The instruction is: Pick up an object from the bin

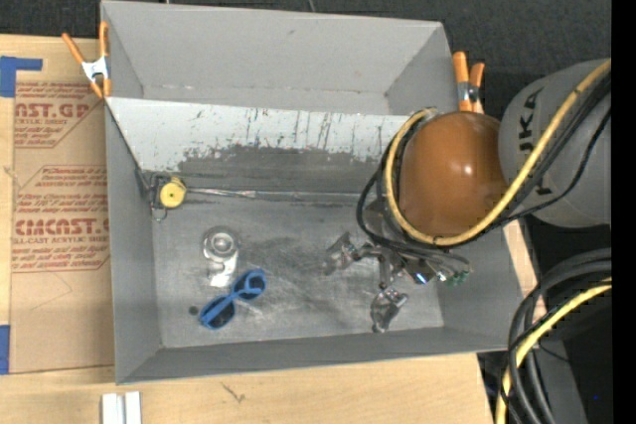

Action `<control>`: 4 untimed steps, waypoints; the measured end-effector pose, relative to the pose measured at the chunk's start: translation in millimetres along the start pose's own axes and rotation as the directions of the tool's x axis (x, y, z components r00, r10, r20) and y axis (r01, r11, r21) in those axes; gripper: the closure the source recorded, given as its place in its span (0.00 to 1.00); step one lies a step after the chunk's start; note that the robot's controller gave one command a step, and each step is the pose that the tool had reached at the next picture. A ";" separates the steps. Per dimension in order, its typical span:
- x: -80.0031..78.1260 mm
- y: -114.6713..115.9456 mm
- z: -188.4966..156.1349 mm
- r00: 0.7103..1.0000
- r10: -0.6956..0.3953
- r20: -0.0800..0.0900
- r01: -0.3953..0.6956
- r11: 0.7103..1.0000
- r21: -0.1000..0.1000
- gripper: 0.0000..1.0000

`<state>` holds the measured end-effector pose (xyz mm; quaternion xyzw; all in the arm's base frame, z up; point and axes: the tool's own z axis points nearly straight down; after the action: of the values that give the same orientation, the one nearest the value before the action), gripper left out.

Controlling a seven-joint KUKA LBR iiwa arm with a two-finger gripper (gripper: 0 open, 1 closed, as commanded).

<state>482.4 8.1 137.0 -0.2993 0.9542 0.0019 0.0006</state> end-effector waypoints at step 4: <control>-137.3 182.6 60.5 0.764 -0.645 0.019 0.644 0.764 0.031 0.00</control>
Offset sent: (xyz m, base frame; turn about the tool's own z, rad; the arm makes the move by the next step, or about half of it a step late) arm 0.0063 0.1033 -0.0188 -0.1345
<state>490.8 236.7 77.3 -0.6086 0.7933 -0.0052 0.0181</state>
